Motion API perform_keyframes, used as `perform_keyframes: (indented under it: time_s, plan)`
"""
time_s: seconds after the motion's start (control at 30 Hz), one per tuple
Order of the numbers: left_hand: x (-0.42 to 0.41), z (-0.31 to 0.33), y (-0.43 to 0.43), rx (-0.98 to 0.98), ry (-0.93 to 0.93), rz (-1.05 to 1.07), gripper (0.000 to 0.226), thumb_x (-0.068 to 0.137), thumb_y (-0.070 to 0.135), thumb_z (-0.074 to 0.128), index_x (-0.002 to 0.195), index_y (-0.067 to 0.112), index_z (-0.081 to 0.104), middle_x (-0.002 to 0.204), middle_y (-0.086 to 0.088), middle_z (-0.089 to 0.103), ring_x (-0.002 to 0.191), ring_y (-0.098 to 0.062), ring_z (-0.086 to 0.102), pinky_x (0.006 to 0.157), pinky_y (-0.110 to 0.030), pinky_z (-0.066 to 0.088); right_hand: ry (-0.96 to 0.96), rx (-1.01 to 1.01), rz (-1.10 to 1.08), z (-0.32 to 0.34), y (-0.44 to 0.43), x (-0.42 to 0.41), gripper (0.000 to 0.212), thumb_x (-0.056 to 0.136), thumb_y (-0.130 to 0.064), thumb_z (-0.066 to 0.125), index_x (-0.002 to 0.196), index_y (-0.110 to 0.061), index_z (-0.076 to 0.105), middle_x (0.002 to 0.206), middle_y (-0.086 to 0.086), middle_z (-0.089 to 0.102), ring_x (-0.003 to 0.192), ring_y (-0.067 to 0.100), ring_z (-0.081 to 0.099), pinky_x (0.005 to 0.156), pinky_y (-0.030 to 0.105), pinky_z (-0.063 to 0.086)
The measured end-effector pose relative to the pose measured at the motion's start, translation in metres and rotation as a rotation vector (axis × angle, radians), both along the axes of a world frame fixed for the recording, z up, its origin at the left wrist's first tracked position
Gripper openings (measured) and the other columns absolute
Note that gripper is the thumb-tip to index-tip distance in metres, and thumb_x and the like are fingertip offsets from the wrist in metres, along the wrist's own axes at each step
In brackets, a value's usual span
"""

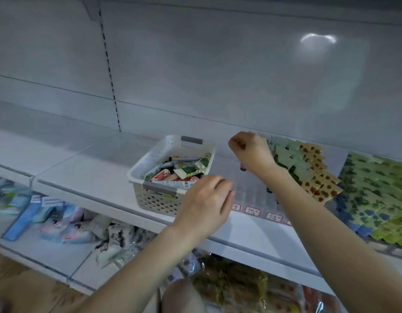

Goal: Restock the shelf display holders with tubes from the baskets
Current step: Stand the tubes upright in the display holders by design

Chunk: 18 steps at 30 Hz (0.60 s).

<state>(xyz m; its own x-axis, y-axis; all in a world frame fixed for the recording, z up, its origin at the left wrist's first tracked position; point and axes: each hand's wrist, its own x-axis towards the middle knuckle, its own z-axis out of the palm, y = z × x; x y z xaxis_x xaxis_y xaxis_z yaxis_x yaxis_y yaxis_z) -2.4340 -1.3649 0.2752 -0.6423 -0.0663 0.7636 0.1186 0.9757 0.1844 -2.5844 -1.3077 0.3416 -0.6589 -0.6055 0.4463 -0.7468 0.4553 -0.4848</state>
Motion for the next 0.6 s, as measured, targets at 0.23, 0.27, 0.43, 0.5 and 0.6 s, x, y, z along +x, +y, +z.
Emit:
perform_keyframes:
  time_s: [0.23,0.27,0.43,0.5,0.6]
  plan:
    - [-0.006,0.042,-0.086,0.079,-0.350,0.339,0.031,0.095,0.022,0.043,0.104,0.000,0.062,0.104,-0.015,0.060,0.092,-0.030,0.058,0.074,-0.035,0.047,-0.064,0.108,0.081,-0.009,-0.030,0.008,0.022,0.092,-0.009,0.048,0.095,0.003,0.066,0.097,0.018,0.066,0.092,0.031,0.061,0.068,0.026,0.038]
    - [-0.011,0.042,-0.097,0.098,-0.418,0.382,0.028,0.095,0.021,0.045,0.105,-0.001,0.060,0.106,-0.017,0.059,0.094,-0.031,0.057,0.072,-0.033,0.043,-0.073,0.156,0.080,-0.008,-0.037,0.008,0.023,0.093,-0.009,0.047,0.097,0.003,0.065,0.100,0.018,0.066,0.094,0.031,0.061,0.070,0.027,0.040]
    - [-0.040,0.031,-0.131,0.187,-0.784,0.483,0.028,0.096,0.026,0.047,0.102,0.001,0.059,0.107,-0.018,0.061,0.095,-0.030,0.057,0.071,-0.031,0.039,-0.088,0.424,-0.028,-0.008,-0.083,0.001,0.028,0.098,-0.013,0.040,0.113,0.001,0.059,0.110,0.016,0.063,0.099,0.029,0.061,0.068,0.026,0.040]
    - [-0.051,0.026,-0.139,0.204,-0.878,0.483,0.024,0.094,0.029,0.048,0.092,0.007,0.058,0.097,-0.013,0.061,0.086,-0.024,0.054,0.071,-0.029,0.038,-0.095,0.445,-0.040,-0.010,-0.099,-0.003,0.026,0.098,-0.010,0.040,0.115,0.000,0.057,0.112,0.015,0.062,0.097,0.028,0.060,0.068,0.026,0.041]
    - [-0.065,0.027,-0.143,0.162,-1.007,0.501,0.023,0.093,0.034,0.047,0.087,0.013,0.052,0.084,-0.006,0.055,0.081,-0.020,0.050,0.072,-0.028,0.040,-0.112,0.466,0.008,-0.014,-0.118,-0.007,0.026,0.097,-0.003,0.038,0.115,0.000,0.055,0.117,0.018,0.059,0.083,0.024,0.056,0.060,0.024,0.041]
